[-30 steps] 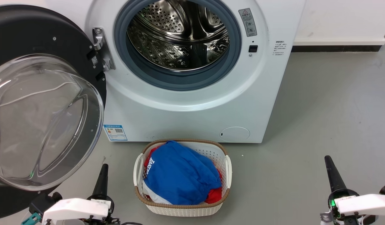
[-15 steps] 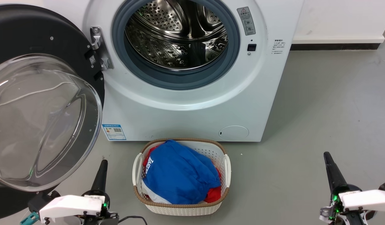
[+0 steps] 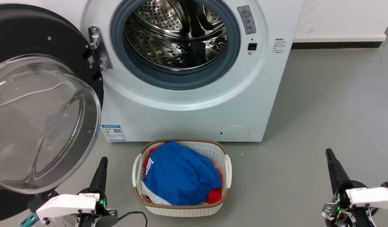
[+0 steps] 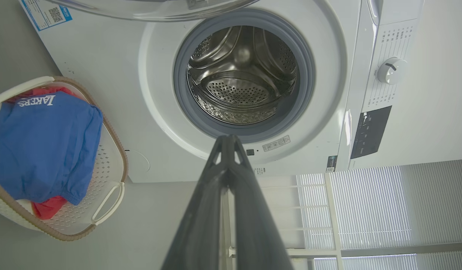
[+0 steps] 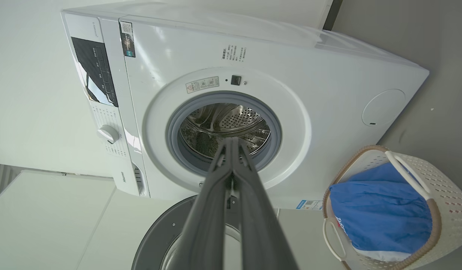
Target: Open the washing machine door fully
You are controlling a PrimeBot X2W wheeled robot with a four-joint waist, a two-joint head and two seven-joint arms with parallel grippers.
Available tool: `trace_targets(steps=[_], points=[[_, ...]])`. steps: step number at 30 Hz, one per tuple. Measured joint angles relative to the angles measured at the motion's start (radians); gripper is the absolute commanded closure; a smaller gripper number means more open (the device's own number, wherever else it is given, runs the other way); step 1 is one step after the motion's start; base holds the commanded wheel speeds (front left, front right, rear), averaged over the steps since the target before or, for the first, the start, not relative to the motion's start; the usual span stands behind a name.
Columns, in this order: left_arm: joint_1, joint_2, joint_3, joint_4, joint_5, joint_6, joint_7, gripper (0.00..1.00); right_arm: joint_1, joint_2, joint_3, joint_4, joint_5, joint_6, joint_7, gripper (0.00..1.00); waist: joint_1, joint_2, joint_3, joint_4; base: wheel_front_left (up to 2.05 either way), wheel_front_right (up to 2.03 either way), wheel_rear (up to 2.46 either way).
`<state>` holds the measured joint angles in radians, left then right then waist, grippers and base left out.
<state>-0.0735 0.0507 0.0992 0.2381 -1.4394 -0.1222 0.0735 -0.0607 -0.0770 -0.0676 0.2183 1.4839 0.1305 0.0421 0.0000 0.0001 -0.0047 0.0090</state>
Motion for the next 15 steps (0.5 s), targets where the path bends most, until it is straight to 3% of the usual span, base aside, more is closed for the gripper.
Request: trace_targets(steps=[15], points=[[-0.019, 0.000, 0.008, 0.005, -0.108, -0.003, 0.026, 1.00, -0.023, 0.001, -0.008, 0.015, 0.098, 0.000, 0.029, 1.00, 0.0000, 0.0000, 0.005, -0.006, 0.00, 0.00, 0.00]])
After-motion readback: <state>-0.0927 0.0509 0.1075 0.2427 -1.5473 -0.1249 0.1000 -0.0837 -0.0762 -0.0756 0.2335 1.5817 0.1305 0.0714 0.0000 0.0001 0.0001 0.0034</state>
